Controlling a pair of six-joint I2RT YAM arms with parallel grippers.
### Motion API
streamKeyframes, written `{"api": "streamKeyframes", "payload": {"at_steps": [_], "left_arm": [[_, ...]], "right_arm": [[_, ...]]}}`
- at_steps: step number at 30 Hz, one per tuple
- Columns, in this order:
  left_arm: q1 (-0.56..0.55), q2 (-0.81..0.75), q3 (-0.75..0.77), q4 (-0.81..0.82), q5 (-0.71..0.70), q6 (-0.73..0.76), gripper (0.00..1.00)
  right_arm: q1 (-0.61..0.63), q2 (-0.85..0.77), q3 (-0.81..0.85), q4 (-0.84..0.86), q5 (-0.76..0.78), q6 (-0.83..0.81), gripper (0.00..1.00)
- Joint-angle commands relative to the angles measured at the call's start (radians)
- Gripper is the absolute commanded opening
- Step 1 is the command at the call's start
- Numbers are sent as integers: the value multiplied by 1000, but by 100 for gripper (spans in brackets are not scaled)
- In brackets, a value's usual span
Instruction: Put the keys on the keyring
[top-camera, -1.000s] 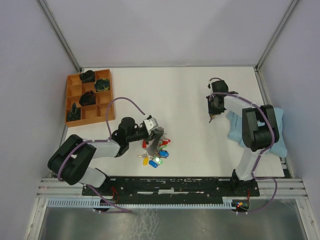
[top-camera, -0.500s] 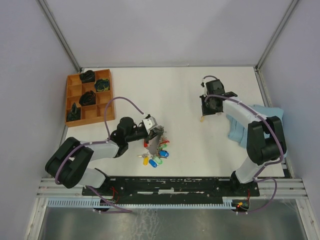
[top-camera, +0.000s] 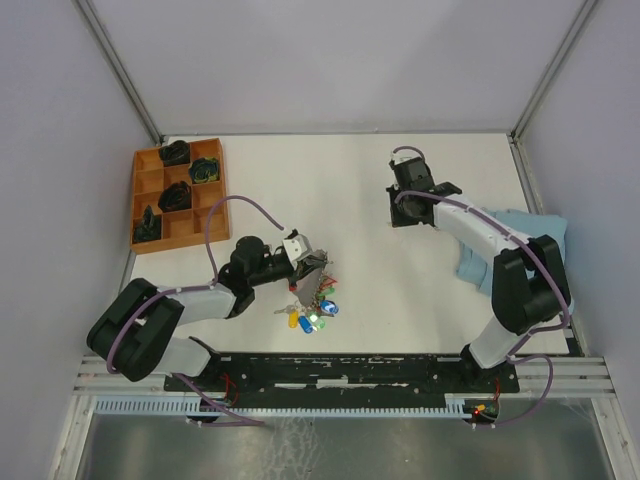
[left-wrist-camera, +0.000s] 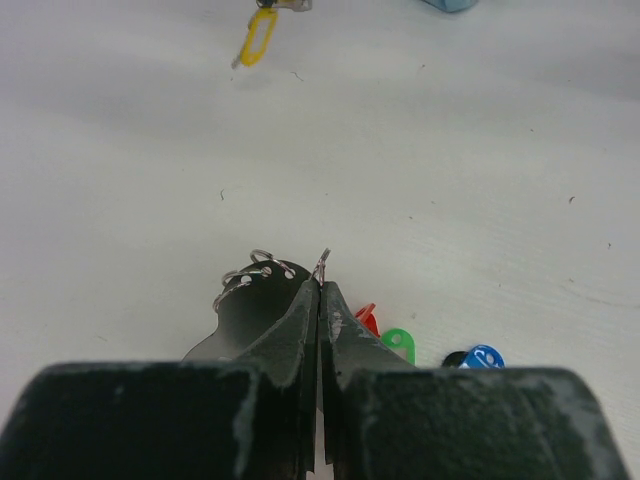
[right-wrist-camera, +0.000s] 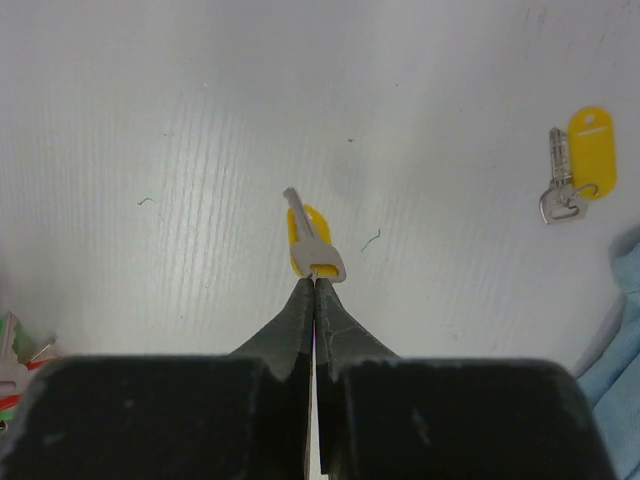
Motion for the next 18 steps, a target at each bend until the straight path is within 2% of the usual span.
{"api": "streamKeyframes", "payload": {"at_steps": [1,14,16,18], "left_arm": [[-2,-17,-2,85,5,-21,3],[-2,-12,0,82,1,-22,3],[-2,-11,1,78,-1,-20,3],[-2,-11,2,73,-2,-18,3]], "right_arm": [[65,-34,-86,69,101,85,3],[346,-74,-413,267,201,365,1],[372,-74,-415,269,181,368,5],[379,-67,-396,248,143,343,13]]}}
